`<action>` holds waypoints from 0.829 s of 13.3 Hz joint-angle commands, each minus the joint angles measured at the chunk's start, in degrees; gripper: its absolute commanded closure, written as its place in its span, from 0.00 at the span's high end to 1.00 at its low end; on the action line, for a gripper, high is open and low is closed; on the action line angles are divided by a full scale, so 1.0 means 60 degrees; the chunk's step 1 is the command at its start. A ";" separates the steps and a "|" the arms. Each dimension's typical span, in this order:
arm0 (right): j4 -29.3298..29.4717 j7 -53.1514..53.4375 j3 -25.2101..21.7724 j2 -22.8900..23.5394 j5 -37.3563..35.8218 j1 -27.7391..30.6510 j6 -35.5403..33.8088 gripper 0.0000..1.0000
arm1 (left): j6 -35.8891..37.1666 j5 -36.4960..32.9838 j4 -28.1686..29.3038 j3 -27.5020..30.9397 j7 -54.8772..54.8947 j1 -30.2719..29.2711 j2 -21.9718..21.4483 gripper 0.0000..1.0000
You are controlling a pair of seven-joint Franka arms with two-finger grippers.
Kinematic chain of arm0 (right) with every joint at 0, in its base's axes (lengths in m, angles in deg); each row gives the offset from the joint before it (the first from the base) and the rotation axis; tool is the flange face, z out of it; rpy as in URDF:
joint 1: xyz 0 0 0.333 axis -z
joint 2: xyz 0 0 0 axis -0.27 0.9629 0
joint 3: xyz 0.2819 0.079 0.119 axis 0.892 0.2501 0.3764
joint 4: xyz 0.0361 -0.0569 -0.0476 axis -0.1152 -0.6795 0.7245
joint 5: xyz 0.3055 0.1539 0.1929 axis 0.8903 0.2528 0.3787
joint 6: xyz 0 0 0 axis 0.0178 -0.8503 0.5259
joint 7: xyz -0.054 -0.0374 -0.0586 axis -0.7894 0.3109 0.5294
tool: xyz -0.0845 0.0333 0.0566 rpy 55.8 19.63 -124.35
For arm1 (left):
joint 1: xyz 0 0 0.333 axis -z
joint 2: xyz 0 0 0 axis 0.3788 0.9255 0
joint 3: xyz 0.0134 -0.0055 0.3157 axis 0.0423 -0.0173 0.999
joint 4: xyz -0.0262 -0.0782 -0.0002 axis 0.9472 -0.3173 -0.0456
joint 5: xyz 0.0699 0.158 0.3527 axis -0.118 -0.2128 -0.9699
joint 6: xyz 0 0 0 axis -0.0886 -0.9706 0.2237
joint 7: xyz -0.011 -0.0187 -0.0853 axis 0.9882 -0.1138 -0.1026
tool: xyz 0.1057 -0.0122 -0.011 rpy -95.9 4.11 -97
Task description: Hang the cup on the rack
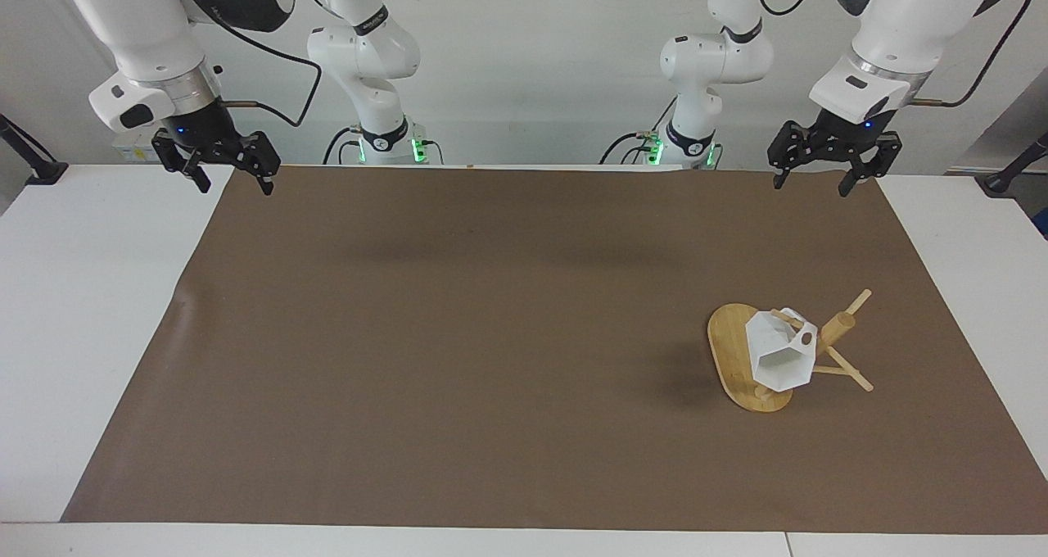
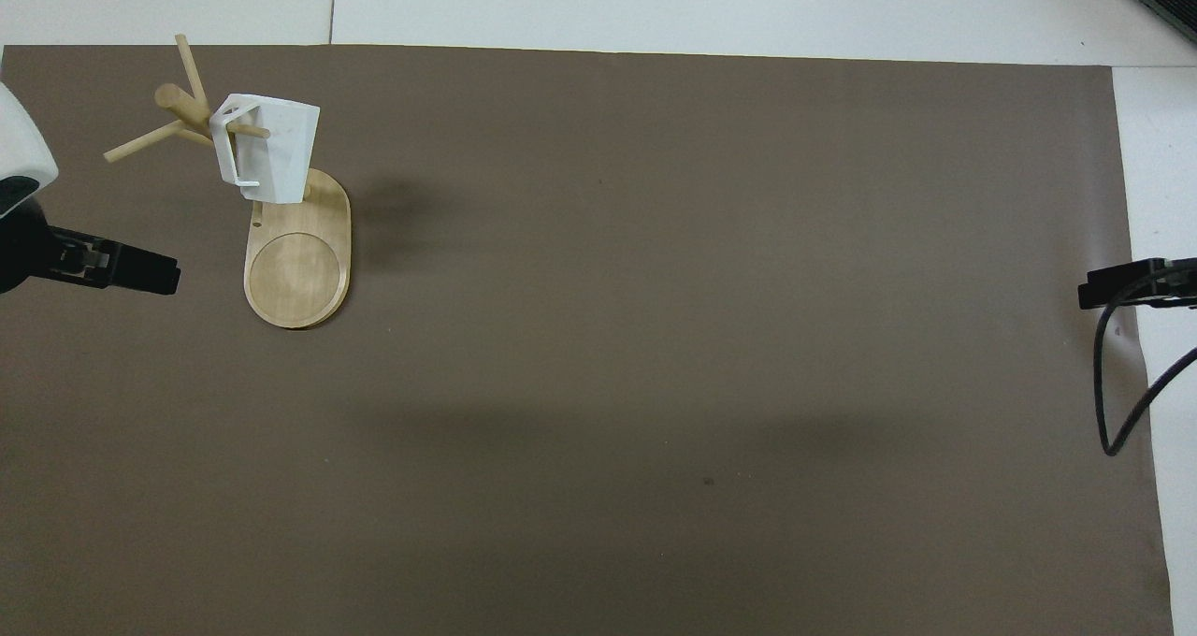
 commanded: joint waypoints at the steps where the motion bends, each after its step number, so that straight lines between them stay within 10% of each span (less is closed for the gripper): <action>1: -0.0009 0.0061 0.0041 -0.0137 0.0219 0.0065 -0.0166 1.00 | 0.0031 -0.0356 0.0041 -0.0025 0.0017 -0.0065 -0.0017 1.00; 11: -0.0009 0.0061 0.0041 -0.0137 0.0219 0.0065 -0.0166 1.00 | 0.0089 -0.0284 0.0056 0.0004 -0.0012 -0.0109 -0.0002 1.00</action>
